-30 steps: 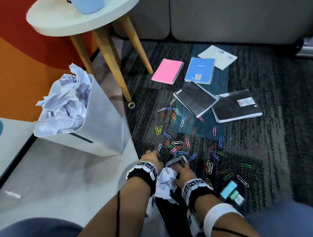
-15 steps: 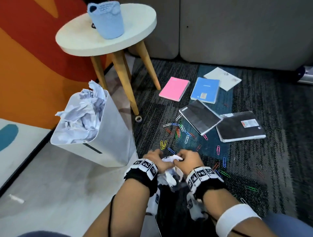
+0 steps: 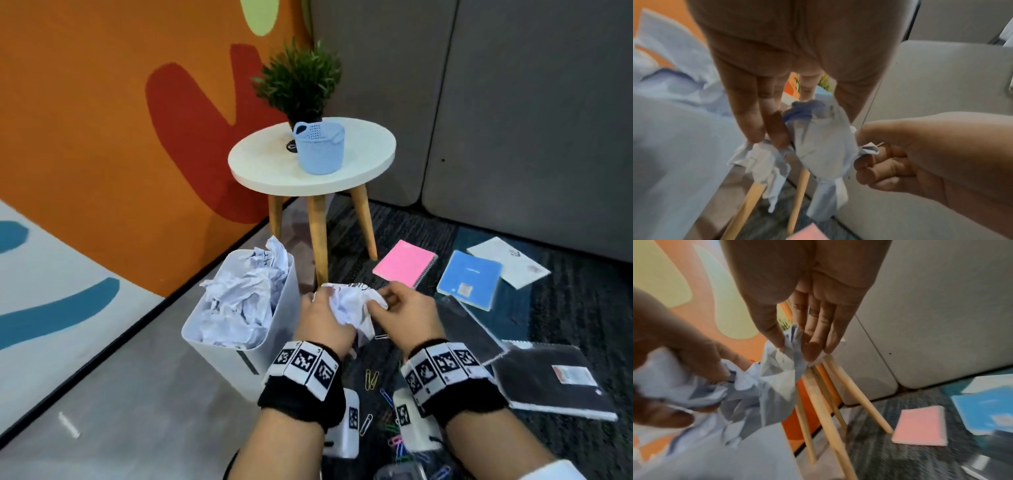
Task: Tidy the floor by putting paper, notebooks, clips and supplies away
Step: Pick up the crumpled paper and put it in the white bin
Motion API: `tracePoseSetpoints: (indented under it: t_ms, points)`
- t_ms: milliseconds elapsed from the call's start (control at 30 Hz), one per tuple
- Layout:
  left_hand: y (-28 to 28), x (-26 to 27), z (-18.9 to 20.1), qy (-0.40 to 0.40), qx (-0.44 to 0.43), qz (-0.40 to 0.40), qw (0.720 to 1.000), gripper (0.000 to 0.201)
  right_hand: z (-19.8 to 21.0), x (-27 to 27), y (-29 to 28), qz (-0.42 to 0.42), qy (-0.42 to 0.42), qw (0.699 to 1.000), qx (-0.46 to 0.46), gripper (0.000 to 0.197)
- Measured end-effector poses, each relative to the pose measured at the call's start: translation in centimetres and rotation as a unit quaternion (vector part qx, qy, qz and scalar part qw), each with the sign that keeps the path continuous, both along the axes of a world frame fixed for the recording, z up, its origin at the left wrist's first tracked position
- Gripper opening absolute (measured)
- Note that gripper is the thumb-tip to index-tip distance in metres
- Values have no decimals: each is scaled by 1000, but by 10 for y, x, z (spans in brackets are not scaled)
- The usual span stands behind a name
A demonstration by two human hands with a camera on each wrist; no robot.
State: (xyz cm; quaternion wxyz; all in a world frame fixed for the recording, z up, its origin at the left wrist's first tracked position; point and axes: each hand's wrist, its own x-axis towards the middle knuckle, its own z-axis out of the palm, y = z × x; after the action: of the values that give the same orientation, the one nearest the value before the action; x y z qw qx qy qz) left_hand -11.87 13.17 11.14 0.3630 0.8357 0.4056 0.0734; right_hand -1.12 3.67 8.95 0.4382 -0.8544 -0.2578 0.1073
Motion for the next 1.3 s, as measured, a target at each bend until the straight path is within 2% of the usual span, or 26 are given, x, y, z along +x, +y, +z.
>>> tracePoseSetpoints:
  t_ms: [100,200,333,433,600,700,833,1000,1167,1300]
  points:
    - [16,-9,27,-86,54,39,994,50,21,-7,24,22,-22,997,75,14]
    - [33,-25,54,-149,99,80,981,48,40,-15,51,61,-67,991,100,18]
    - [54,-48,79,-179,148,134,963,48,64,-31,85,116,-65,982,133,14]
    - [75,-65,77,-154,163,164,961,48,68,-43,111,164,-76,977,115,21]
    - [99,-82,50,-98,125,174,972,46,57,-59,142,220,-75,972,17,29]
    - [107,-84,30,-19,99,165,981,37,49,-66,151,229,-72,970,-21,28]
    - [115,-84,15,72,118,146,979,28,39,-71,159,257,-98,958,-77,31]
    - [119,-83,10,173,113,143,968,39,26,-71,160,256,-104,952,-128,33]
    - [123,-76,-4,233,113,118,959,42,8,-69,161,228,-88,957,-157,29]
    - [125,-72,-13,281,121,93,947,44,-2,-68,161,227,-112,949,-186,31]
